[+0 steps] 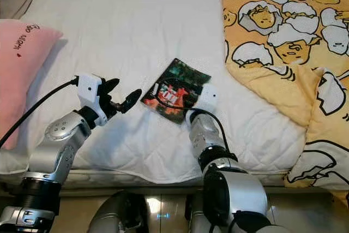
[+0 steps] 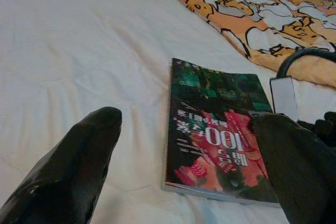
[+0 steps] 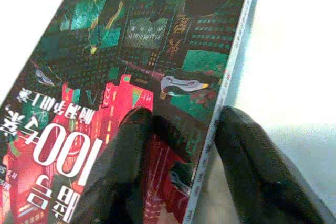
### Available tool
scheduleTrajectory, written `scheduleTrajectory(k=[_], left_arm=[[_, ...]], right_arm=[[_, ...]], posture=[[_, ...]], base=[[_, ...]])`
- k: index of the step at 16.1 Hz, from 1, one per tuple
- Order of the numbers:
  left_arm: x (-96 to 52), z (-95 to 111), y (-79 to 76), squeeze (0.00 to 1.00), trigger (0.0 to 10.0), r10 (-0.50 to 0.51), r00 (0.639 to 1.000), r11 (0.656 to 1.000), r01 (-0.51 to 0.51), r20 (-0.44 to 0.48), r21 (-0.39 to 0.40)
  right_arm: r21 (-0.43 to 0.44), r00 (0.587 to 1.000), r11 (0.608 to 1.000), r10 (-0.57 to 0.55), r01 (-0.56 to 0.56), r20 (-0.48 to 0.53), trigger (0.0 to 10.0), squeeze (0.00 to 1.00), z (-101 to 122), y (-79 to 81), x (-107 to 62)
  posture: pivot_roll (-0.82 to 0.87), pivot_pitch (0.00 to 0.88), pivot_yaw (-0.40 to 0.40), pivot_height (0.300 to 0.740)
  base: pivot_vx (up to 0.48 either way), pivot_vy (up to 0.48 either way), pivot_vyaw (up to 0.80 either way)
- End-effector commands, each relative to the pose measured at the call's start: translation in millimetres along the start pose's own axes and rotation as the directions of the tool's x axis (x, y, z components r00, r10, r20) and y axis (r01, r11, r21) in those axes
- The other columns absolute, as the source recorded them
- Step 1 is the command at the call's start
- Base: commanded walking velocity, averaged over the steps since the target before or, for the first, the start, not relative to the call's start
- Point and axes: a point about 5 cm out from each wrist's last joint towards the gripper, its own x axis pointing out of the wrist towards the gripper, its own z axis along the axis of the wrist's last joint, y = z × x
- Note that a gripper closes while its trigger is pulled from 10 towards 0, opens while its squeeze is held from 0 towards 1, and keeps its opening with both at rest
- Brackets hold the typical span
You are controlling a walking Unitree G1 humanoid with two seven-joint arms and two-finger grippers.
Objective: Clean up the room
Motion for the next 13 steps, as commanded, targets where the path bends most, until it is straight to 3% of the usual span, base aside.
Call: scheduleTrajectory(k=[1, 4, 6, 9, 11, 13], left_arm=[[-3.5, -1, 1.4, 0.0, 10.0, 0.013, 1.0, 1.0, -0.013, -0.004, 0.002], [0.2, -2, -2.6, 0.0, 10.0, 0.028, 1.0, 0.999, -0.028, 0.005, -0.034], [-1.8, -4, 11.4, 0.0, 10.0, 0.212, 0.977, 0.975, -0.212, 0.005, -0.061], [-13.8, -12, 27.0, 0.0, 10.0, 0.385, 0.923, 0.922, -0.385, -0.014, -0.043], [-13.0, -8, 27.6, 0.0, 10.0, 0.428, 0.904, 0.903, -0.427, 0.005, -0.043], [-4.2, -3, 18.6, 0.0, 10.0, 0.443, 0.896, 0.897, -0.442, 0.039, -0.022]], right_arm=[[-0.005, 0.999, 1.0, 0.028, -0.029, -0.025, 0.0, 0.0, -6, 4.8, -0.7], [0.005, 0.999, 0.999, 0.035, -0.035, -0.003, 0.0, 0.0, -2, 4.6, -0.4], [-0.023, 0.997, 0.999, 0.037, -0.036, 0.073, 0.0, 0.0, 14, 0.3, 1.2], [-0.106, 0.979, 0.994, 0.033, -0.012, 0.202, 0.0, 0.0, 42, -15.5, 0.4], [-0.158, 0.964, 0.987, 0.041, 0.001, 0.264, 0.0, 0.0, 53, -23.4, -2.5], [-0.2, 0.932, 0.979, 0.039, 0.036, 0.359, 0.0, 0.0, 66, -32.9, -10.0]], posture=[[-0.03, 0.213, 0.01, 0.697], [-0.04, 0.21, 0.012, 0.697], [-0.04, 0.186, 0.023, 0.697], [-0.04, 0.114, 0.032, 0.697], [-0.05, 0.077, 0.032, 0.697], [-0.07, 0.014, 0.032, 0.697]], base=[[0.0, 0.0, 0.0], [0.0, 0.0, 0.0], [0.0, 0.0, 0.0], [0.0, 0.0, 0.0], [0.0, 0.0, 0.0], [0.0, 0.0, 0.0]])
